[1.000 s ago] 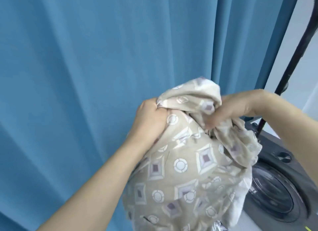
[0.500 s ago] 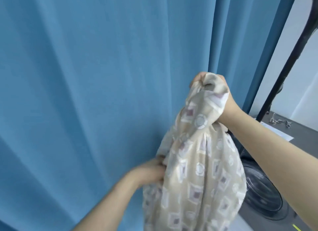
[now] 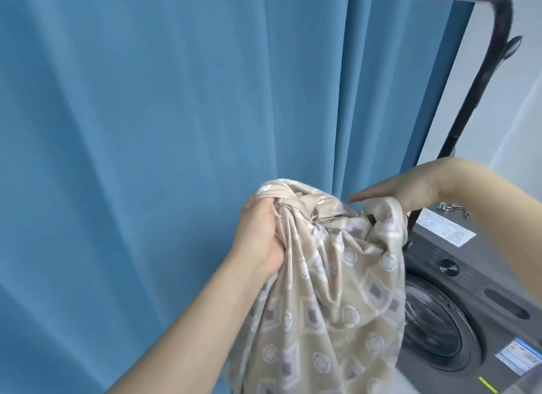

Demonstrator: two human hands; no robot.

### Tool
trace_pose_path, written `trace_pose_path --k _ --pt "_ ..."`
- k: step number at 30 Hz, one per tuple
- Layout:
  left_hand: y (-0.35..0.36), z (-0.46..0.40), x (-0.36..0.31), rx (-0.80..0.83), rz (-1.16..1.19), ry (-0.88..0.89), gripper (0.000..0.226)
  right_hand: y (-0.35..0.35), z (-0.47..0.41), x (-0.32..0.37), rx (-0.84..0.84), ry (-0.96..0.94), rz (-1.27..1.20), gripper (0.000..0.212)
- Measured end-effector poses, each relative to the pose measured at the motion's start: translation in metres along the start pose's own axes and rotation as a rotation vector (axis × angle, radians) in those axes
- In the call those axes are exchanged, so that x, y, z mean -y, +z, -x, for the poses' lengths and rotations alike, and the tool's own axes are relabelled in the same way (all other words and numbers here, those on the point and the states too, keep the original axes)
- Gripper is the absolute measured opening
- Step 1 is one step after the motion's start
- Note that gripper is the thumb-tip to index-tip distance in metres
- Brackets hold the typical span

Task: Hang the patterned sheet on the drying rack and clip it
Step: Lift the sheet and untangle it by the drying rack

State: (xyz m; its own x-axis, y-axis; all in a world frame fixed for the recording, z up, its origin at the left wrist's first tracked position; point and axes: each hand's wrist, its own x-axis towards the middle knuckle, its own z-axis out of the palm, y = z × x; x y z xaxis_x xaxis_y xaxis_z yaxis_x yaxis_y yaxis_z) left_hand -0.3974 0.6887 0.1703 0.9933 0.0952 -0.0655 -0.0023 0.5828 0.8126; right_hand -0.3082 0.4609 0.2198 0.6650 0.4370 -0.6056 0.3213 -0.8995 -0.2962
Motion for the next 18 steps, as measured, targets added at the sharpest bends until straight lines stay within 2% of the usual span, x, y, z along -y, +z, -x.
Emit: trace_pose_path --k 2,3,4,5,7,9,10,12,13,14,15,16,17,18 --pt "-0.007 -0.005 -0.003 0.041 0.064 -0.053 0.035 -0.007 0.02 0.001 0.004 -0.27 -0.607 0.081" --pt "-0.008 -0.006 -0.006 0.087 0.074 -0.051 0.037 -0.006 0.02 0.006 -0.026 -0.402 -0.782 0.086" --pt "-0.005 -0.004 -0.009 0.145 0.071 -0.025 0.035 0.002 0.012 0.015 -0.061 -0.44 -0.79 0.087" --pt "0.0 -0.002 -0.012 0.189 0.05 0.015 0.031 0.015 -0.007 0.024 -0.093 -0.397 -0.69 0.082" --pt "0.007 0.001 -0.018 0.229 -0.042 0.115 0.021 0.041 -0.045 0.049 -0.094 -0.272 -0.412 0.054" --pt "-0.003 0.006 -0.027 0.293 -0.214 0.24 0.007 0.052 -0.066 0.068 -0.287 -0.286 -0.189 0.013" --pt "-0.016 0.011 -0.037 0.356 -0.319 0.252 0.011 0.049 -0.065 0.073 -0.443 -0.289 -0.152 0.008" --pt "-0.054 0.021 -0.06 0.536 -0.387 0.089 0.03 0.038 -0.055 0.081 -0.722 -0.338 -0.178 0.016" --pt "-0.076 0.018 -0.065 0.524 -0.334 -0.043 0.045 0.035 -0.048 0.087 -0.798 -0.399 -0.238 0.014" --pt "-0.088 0.018 -0.066 0.472 -0.272 -0.15 0.051 0.034 -0.04 0.093 -0.831 -0.463 -0.302 0.014" --pt "-0.102 0.017 -0.058 0.373 -0.271 -0.206 0.043 0.033 -0.034 0.1 -0.832 -0.528 -0.379 0.017" --pt "-0.107 0.018 -0.046 0.29 -0.357 -0.241 0.026 0.032 -0.027 0.109 -0.807 -0.597 -0.446 0.02" --pt "-0.107 0.021 -0.03 0.261 -0.557 -0.265 0.011 0.032 -0.025 0.116 -0.773 -0.655 -0.507 0.023" --pt "-0.104 0.02 -0.011 0.302 -0.798 -0.272 0.018 0.032 -0.022 0.122 -0.742 -0.694 -0.546 0.027"
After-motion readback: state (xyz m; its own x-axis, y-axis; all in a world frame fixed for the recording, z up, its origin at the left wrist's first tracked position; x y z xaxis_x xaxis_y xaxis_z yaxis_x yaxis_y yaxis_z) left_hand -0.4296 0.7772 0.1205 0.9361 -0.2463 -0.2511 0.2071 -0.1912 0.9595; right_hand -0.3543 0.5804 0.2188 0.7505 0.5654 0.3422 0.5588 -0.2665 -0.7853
